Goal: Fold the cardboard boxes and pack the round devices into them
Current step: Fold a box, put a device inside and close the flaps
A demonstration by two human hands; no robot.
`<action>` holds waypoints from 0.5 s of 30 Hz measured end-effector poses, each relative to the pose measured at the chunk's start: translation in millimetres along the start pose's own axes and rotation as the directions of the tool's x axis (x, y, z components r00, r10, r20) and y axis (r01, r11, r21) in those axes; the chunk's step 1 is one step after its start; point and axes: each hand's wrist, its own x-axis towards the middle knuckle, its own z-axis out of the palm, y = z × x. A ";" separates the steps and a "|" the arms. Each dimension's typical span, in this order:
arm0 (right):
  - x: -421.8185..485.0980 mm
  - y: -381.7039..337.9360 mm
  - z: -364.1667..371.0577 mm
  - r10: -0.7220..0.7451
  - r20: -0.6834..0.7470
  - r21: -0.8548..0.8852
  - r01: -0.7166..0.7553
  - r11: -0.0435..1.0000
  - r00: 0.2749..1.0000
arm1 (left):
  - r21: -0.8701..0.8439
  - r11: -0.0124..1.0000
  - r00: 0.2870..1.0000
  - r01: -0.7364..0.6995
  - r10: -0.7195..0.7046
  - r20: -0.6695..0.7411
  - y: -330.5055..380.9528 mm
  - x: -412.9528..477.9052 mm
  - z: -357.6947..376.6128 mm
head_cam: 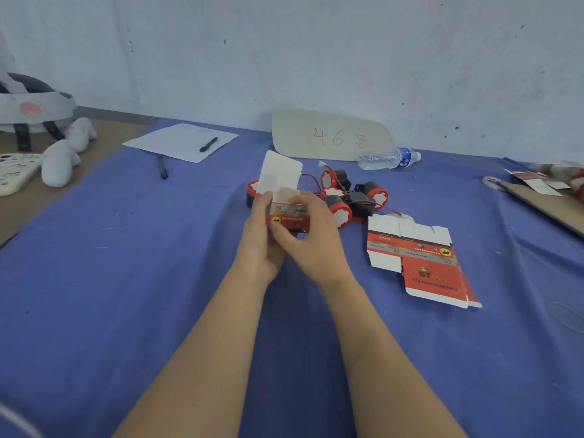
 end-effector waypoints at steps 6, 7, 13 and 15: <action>6.3 8.6 -8.1 0.090 -0.119 -0.019 -0.093 0.995 0.989 | 0.097 0.995 0.999 0.033 -0.033 -0.011 -0.1 -3.4 1.8; 6.5 10.3 -9.4 0.100 -0.144 -0.037 -0.106 0.994 0.985 | 0.158 0.987 0.999 0.037 -0.031 -0.040 -1.2 -3.7 2.7; 12.7 17.0 -23.8 0.383 -0.266 0.225 -0.329 0.917 0.885 | 0.301 0.951 0.985 0.070 -0.018 -0.172 -6.3 0.0 3.1; 12.3 15.5 -25.2 0.494 -0.055 0.353 -0.446 0.823 0.868 | 0.321 0.945 0.993 0.067 -0.030 -0.118 -4.5 -2.2 3.9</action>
